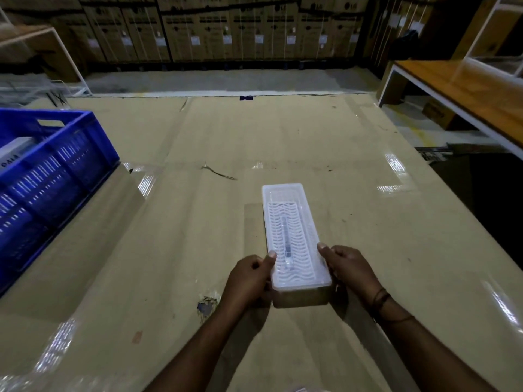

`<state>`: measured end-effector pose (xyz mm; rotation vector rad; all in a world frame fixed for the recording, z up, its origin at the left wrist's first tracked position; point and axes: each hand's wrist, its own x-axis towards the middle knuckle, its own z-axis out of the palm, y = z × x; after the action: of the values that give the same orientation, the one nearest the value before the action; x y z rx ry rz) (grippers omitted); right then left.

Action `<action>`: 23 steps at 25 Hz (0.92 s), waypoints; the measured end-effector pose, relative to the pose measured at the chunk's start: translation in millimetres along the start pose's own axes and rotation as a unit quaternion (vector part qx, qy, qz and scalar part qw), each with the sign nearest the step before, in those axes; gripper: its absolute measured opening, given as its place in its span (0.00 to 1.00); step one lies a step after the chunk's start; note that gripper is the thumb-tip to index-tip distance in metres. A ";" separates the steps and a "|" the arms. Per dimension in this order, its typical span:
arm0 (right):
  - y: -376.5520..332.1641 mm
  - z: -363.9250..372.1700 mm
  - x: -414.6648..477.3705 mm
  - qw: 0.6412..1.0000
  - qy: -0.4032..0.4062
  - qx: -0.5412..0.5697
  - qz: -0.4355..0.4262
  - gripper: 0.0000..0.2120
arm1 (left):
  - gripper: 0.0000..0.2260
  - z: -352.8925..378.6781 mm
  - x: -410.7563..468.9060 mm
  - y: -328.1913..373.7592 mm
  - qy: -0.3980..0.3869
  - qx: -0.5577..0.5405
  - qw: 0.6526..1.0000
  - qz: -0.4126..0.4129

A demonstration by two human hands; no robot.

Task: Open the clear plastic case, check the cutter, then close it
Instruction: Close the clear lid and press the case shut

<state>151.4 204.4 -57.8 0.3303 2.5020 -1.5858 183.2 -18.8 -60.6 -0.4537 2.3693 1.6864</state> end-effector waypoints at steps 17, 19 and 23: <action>-30.0 9.3 51.8 0.998 -0.013 0.055 0.033 0.22 | 0.21 4.3 62.9 30.0 -0.028 -0.118 0.987 -0.103; -40.0 12.3 64.3 0.998 0.002 0.052 0.033 0.23 | 0.27 5.3 78.4 39.0 0.003 -0.067 0.995 -0.073; -43.1 18.7 85.9 0.999 0.014 0.024 0.034 0.22 | 0.22 8.6 98.3 42.0 0.044 0.013 0.999 -0.010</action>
<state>57.5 178.2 -49.9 0.4427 2.4489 -1.6276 76.2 -11.0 -59.1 -0.5573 2.4363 1.6582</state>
